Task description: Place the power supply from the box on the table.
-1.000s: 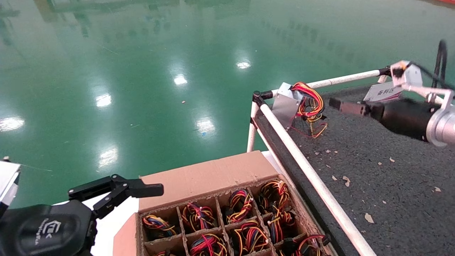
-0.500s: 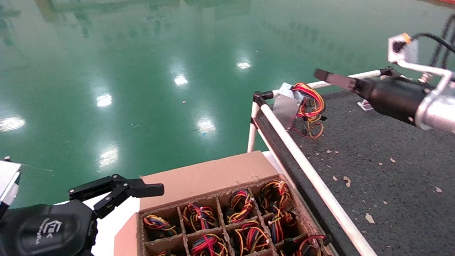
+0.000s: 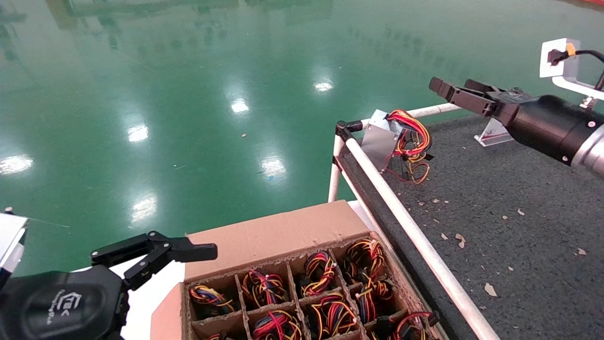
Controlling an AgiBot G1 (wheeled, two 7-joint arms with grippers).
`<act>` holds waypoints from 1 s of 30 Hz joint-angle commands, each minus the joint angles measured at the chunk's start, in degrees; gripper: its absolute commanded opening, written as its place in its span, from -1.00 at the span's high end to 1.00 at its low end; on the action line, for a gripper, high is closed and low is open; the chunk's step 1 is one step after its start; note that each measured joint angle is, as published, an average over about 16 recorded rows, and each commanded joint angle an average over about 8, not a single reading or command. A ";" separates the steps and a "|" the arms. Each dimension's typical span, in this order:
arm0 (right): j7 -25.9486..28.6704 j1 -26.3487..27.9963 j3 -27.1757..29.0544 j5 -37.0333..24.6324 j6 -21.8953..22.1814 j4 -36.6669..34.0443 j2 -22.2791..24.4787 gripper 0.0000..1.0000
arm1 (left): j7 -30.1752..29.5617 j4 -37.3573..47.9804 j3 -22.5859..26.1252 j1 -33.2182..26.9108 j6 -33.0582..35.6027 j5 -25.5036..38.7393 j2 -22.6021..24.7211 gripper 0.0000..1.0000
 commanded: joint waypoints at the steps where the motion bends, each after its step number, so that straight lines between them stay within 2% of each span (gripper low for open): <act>1: 1.03 -2.31 0.29 0.67 -0.79 4.25 1.04 -1.00 | 0.00 0.00 0.00 0.00 0.00 0.00 0.00 -1.00; 30: 15.90 -35.70 4.50 10.38 -12.18 65.74 16.07 -1.00 | 0.00 0.00 0.01 0.00 0.00 -0.01 0.00 -1.00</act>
